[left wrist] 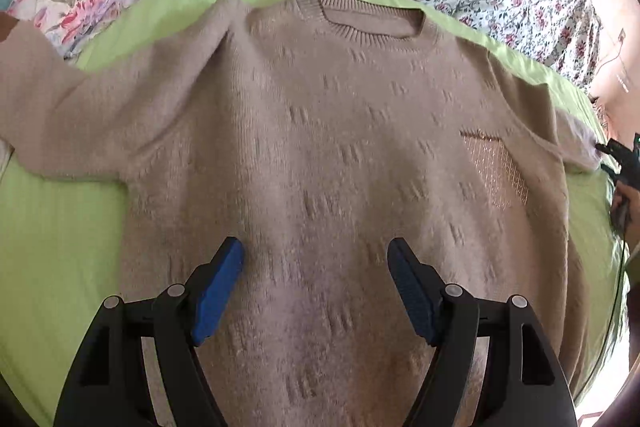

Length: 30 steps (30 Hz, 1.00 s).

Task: Fold small clothes

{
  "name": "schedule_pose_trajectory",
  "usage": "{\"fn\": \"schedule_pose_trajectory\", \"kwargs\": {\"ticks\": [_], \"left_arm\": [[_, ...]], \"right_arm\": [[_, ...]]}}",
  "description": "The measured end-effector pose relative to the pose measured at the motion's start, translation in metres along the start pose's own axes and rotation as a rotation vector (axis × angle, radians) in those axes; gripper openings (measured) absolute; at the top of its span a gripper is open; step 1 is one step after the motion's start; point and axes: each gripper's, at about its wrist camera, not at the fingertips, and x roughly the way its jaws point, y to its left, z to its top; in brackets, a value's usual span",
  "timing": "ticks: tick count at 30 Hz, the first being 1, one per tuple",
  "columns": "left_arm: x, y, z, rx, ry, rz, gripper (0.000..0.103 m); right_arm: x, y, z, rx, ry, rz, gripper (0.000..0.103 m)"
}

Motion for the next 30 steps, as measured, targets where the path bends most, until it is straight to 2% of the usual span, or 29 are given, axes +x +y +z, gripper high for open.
{"fn": "schedule_pose_trajectory", "kwargs": {"ticks": [1,2,4,6,9,13,17,19,23,26,30], "left_arm": [[-0.001,0.0,-0.001,0.002,-0.001,0.0,0.075],[-0.002,-0.001,-0.002,0.004,-0.003,-0.001,0.075],[-0.004,0.0,-0.003,0.002,-0.006,-0.008,0.075],[-0.006,0.0,-0.004,-0.005,-0.009,-0.018,0.075],[-0.009,0.0,-0.006,-0.01,-0.013,-0.035,0.075],[-0.018,0.006,-0.014,-0.026,-0.023,-0.059,0.075],[-0.029,0.017,-0.02,-0.056,-0.041,-0.084,0.077],[-0.032,0.023,-0.022,-0.071,-0.045,-0.097,0.077],[-0.034,0.034,-0.024,-0.094,-0.053,-0.12,0.077],[-0.032,0.041,-0.022,-0.111,-0.054,-0.144,0.078],[-0.021,0.04,-0.012,-0.108,-0.049,-0.174,0.079]], "right_arm": [[0.002,0.005,0.001,-0.012,0.001,0.01,0.03],[0.0,0.013,0.001,-0.027,0.009,0.019,0.007],[-0.012,0.03,-0.003,-0.053,-0.024,0.049,0.007],[-0.035,0.058,-0.013,-0.11,-0.061,0.117,0.007],[-0.07,0.112,-0.04,-0.2,-0.054,0.271,0.007],[-0.098,0.194,-0.099,-0.301,0.053,0.503,0.007],[-0.11,0.289,-0.179,-0.361,0.235,0.738,0.007],[-0.11,0.323,-0.214,-0.388,0.304,0.801,0.007],[-0.104,0.397,-0.296,-0.467,0.453,0.88,0.007],[-0.096,0.434,-0.351,-0.532,0.536,0.881,0.007],[-0.081,0.454,-0.393,-0.555,0.633,0.885,0.012]]}}
